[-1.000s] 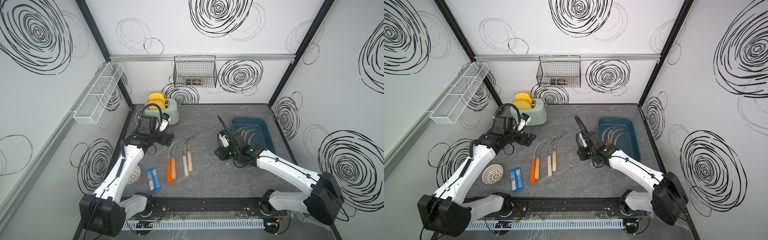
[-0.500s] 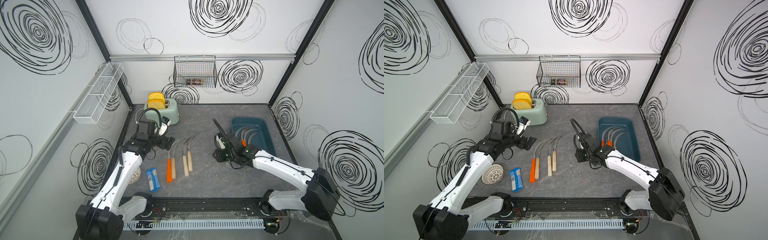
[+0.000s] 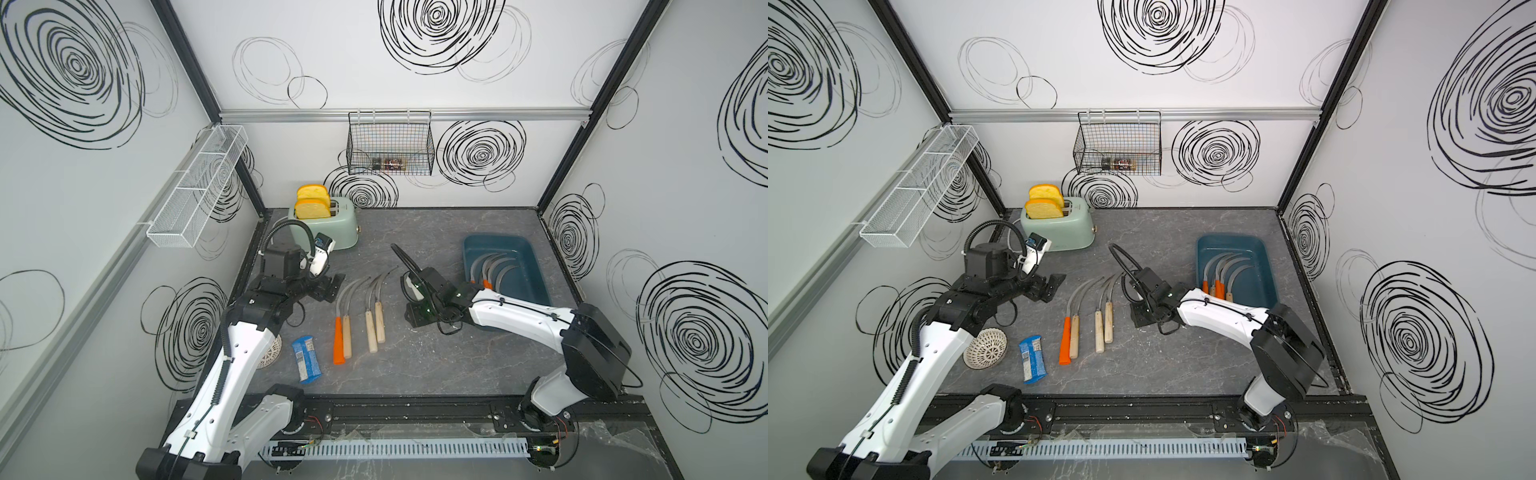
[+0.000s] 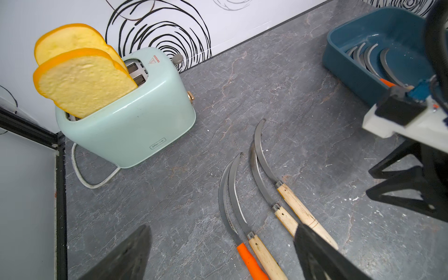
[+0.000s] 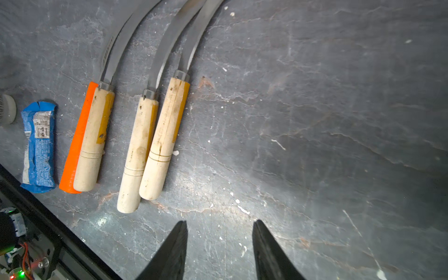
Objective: Put small sickles into storage boxes
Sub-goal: Pick up the sickle at the center of the board.
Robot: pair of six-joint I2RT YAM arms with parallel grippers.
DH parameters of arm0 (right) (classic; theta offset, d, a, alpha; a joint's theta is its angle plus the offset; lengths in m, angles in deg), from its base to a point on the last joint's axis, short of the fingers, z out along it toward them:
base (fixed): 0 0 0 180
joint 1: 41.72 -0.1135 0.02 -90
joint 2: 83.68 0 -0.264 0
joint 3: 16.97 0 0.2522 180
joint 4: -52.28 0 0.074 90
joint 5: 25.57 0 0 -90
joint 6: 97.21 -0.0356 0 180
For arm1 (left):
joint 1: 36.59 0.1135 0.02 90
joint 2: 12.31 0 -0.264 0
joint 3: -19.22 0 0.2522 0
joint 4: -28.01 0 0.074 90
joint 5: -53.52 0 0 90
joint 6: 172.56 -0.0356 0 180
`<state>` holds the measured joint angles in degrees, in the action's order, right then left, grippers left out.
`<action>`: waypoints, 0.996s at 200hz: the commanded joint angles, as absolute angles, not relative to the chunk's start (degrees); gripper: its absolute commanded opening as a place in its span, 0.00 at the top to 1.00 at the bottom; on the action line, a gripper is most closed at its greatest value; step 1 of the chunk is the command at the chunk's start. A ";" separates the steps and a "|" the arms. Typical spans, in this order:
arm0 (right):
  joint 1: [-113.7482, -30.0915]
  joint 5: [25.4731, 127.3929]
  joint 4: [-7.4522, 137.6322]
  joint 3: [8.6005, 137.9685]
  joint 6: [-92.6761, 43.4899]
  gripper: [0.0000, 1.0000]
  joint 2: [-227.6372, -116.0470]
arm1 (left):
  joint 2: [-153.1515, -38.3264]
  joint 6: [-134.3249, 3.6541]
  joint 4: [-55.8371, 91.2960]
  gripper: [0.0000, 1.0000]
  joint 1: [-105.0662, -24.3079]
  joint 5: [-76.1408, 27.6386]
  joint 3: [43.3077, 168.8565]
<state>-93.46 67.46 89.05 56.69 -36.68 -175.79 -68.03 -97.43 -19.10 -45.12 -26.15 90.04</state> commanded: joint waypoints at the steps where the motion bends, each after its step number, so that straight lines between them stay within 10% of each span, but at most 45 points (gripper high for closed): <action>1: -94.74 67.18 88.94 60.56 -35.89 0.52 -179.41 | -69.64 -96.03 -16.95 0.04 -43.76 -27.03 89.69; 199: -99.15 65.60 93.89 78.74 -34.81 0.51 -199.19 | -80.38 -91.65 -16.21 0.04 -32.27 -18.44 96.91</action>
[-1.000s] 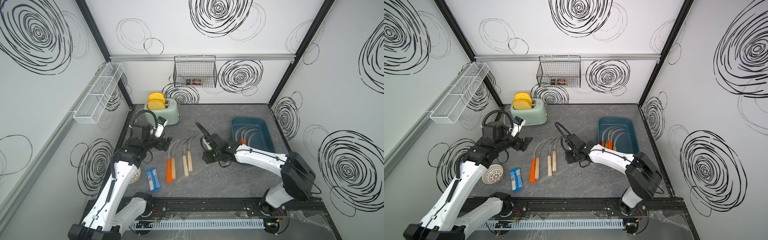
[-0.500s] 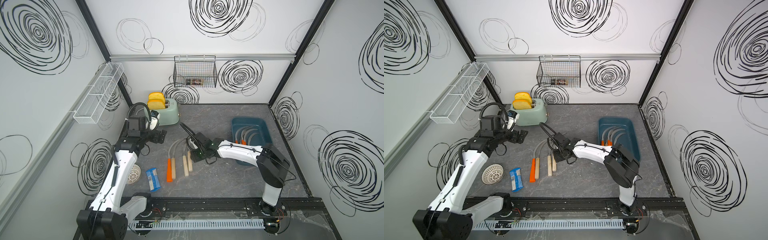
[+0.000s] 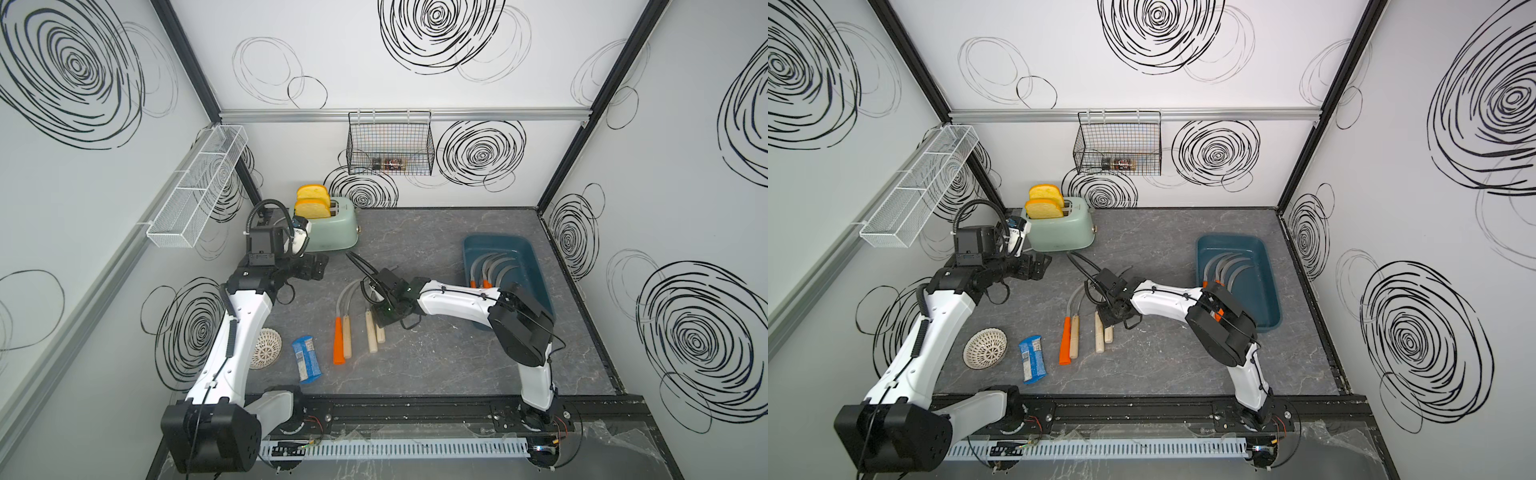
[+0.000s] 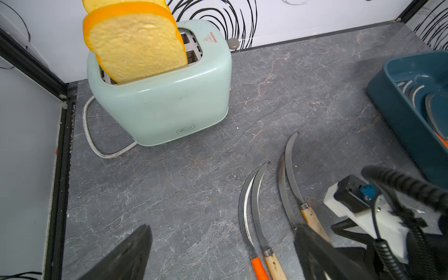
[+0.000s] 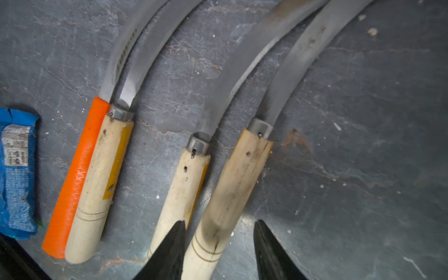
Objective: Put small sickles into storage boxes
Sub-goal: Pick up the sickle at the center of the board.
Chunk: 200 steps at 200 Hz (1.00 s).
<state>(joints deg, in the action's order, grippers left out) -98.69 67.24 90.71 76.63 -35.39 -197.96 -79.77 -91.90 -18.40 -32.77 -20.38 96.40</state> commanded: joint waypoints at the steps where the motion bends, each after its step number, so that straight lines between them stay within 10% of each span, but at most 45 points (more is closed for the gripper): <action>1: -99.13 65.55 93.94 78.86 -34.81 0.51 -199.22 | -80.45 -91.67 -16.23 0.04 -32.27 -18.41 96.94; 200: -100.35 60.91 101.59 85.46 -33.54 0.52 -205.23 | -81.10 -92.57 -17.32 0.04 -30.89 -16.97 99.07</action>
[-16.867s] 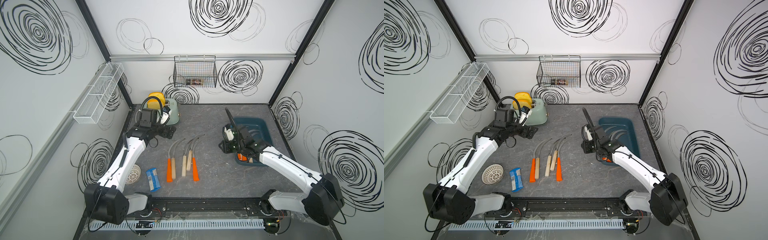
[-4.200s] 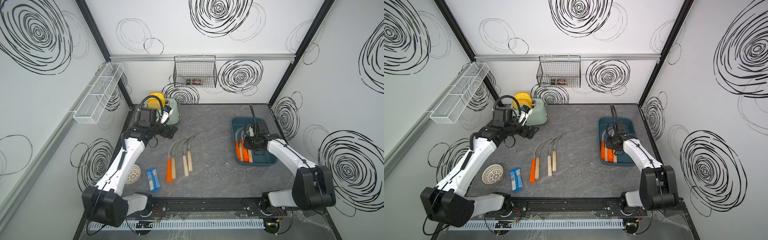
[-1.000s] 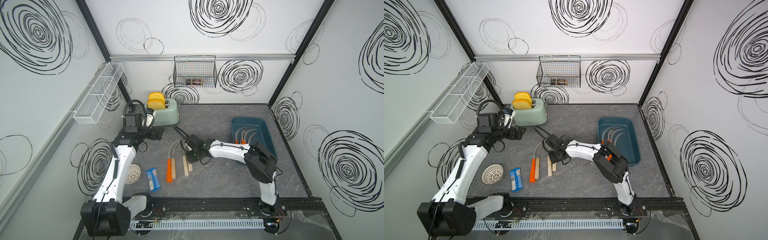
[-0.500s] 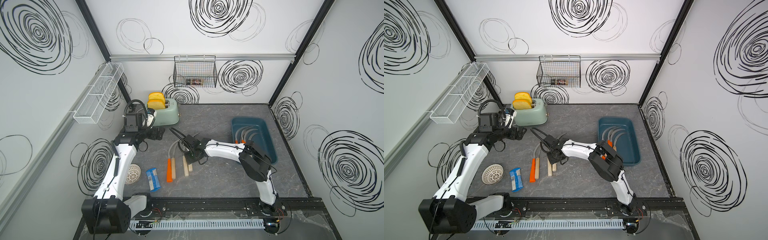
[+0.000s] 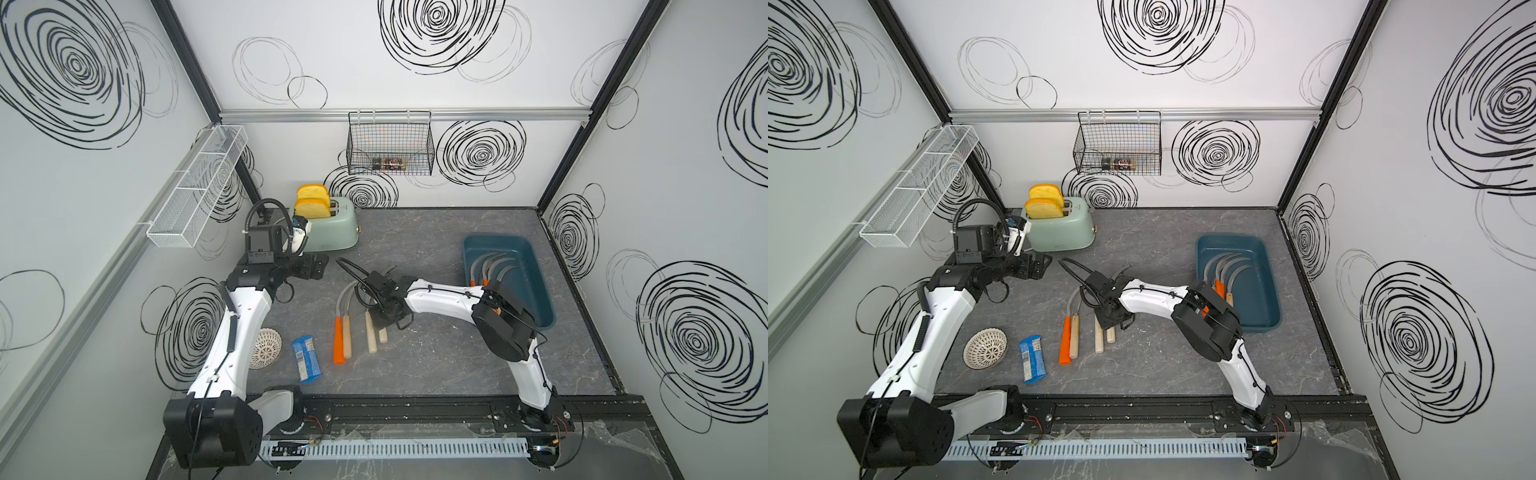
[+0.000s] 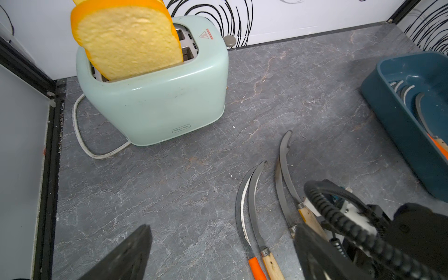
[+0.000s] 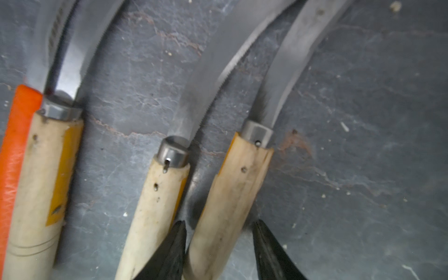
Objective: Put small sickles into storage boxes
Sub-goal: Pick up the sickle at the center of the board.
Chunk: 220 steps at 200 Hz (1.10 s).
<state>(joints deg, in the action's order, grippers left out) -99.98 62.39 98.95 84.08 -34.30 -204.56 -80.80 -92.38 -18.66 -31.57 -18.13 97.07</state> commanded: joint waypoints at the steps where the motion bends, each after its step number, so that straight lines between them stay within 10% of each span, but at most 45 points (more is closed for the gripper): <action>1: -100.34 60.91 101.57 85.43 -33.56 0.52 -205.23 | -81.11 -92.53 -17.36 0.04 -30.88 -16.97 99.12; 220: -100.44 56.99 104.41 84.51 -32.70 0.58 -205.72 | -80.05 -92.87 -18.01 0.04 -30.96 -15.87 99.25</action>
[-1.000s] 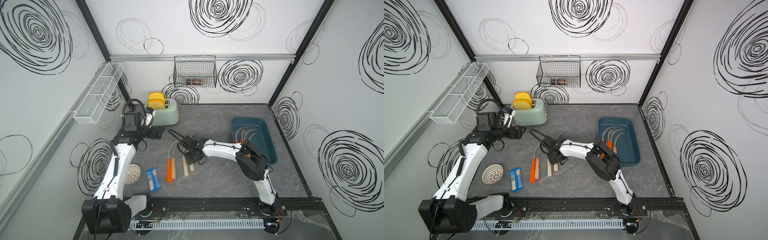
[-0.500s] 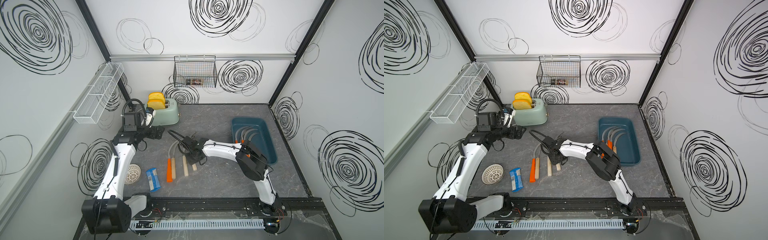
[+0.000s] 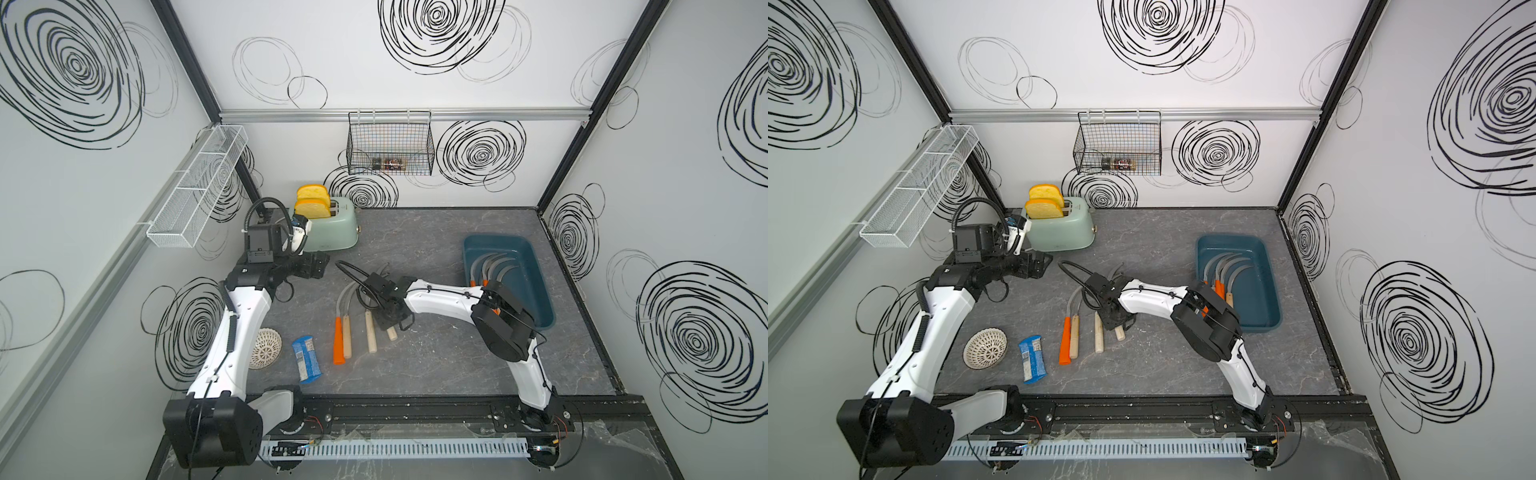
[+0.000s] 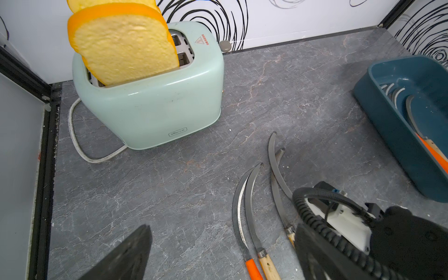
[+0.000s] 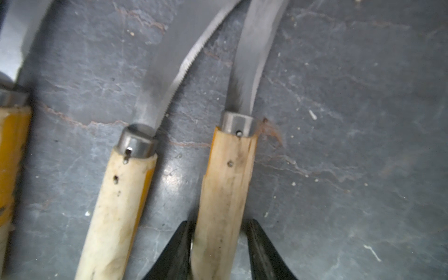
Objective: Put small sickles into storage boxes
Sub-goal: Pick up the sickle at the center of the board.
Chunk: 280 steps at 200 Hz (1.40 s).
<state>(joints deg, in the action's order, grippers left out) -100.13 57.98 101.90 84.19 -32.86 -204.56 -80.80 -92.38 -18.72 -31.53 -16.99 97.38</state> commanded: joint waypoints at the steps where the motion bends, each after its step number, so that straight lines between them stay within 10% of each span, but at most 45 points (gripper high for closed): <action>1: -100.48 56.93 104.43 84.51 -32.70 0.58 -205.74 | -80.06 -92.86 -18.01 0.04 -30.96 -15.89 99.25; 280: -98.80 57.67 103.16 81.75 -32.35 0.68 -205.83 | -81.30 -92.07 -17.98 0.04 -31.07 -15.98 101.09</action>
